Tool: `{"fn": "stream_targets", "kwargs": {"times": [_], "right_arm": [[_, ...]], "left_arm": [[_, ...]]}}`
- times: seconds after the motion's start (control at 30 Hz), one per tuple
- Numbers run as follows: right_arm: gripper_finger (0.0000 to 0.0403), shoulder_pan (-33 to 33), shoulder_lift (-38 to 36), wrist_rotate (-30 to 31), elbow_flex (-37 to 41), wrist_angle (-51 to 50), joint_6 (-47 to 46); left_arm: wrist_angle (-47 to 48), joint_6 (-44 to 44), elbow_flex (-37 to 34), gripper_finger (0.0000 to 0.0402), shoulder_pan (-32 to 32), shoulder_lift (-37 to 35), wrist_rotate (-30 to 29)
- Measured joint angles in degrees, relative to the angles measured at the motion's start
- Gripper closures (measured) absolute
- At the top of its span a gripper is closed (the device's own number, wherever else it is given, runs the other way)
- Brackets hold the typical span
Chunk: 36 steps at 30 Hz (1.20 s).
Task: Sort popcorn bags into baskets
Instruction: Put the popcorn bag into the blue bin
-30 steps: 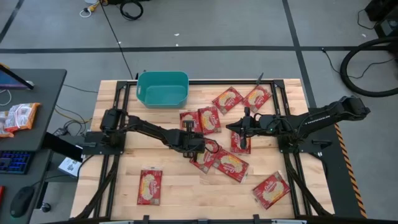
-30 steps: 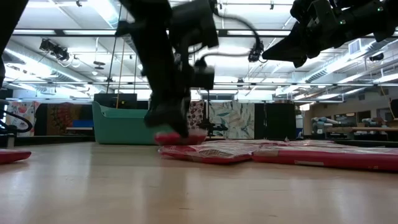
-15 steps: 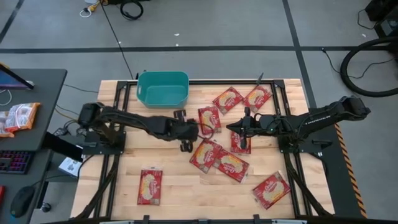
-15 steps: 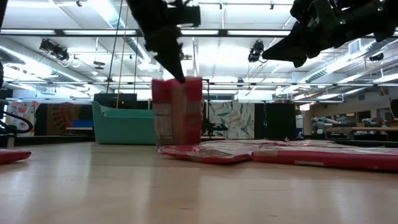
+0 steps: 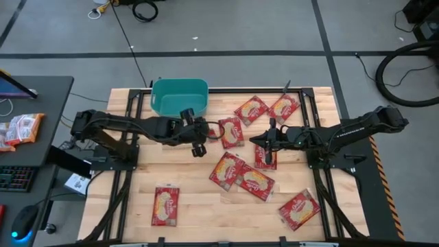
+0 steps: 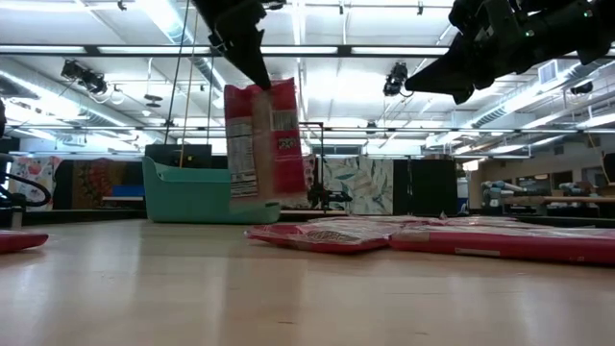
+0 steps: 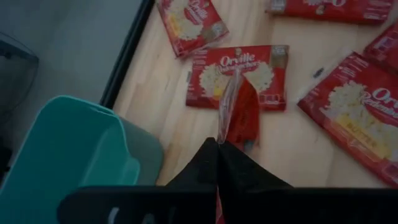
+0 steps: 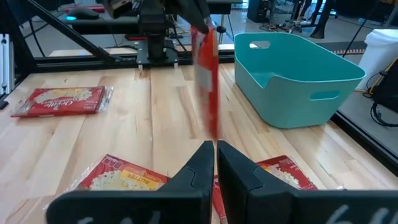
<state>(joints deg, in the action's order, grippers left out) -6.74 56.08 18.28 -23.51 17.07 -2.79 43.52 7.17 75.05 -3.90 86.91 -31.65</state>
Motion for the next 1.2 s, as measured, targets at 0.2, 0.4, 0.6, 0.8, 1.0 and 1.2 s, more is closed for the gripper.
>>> {"fn": "stream_targets", "kwargs": {"times": [0.2, 0.4, 0.6, 0.8, 1.0, 1.2], "right_arm": [[0.0379, 0.00, 0.00, 0.00, 0.00, -0.03, 0.00], [0.0379, 0.00, 0.00, 0.00, 0.00, 0.29, 0.27], [0.0379, 0.00, 0.00, 0.02, -0.02, 0.50, 0.44], [0.0379, 0.02, 0.00, -0.02, -0.07, 0.98, 0.94], [0.0379, 0.00, 0.00, -0.23, -0.07, 0.87, 0.94], [0.0379, -0.04, 0.00, -0.85, -0.07, 1.35, 1.33]], "left_arm": [[1.99, 0.39, -0.04, 0.0400, -0.02, -1.48, -1.86], [4.70, 1.20, -0.04, 0.0400, 1.16, -4.96, -4.00], [7.49, 2.67, -0.02, 0.0400, 4.80, -9.40, -4.41], [9.13, 3.95, -0.03, 0.0400, 11.09, -13.30, -4.42], [10.42, 7.37, 1.76, 0.0400, 16.65, -16.18, -3.74], [11.32, 9.51, 4.79, 0.0400, 25.63, -17.05, 2.56]]}}
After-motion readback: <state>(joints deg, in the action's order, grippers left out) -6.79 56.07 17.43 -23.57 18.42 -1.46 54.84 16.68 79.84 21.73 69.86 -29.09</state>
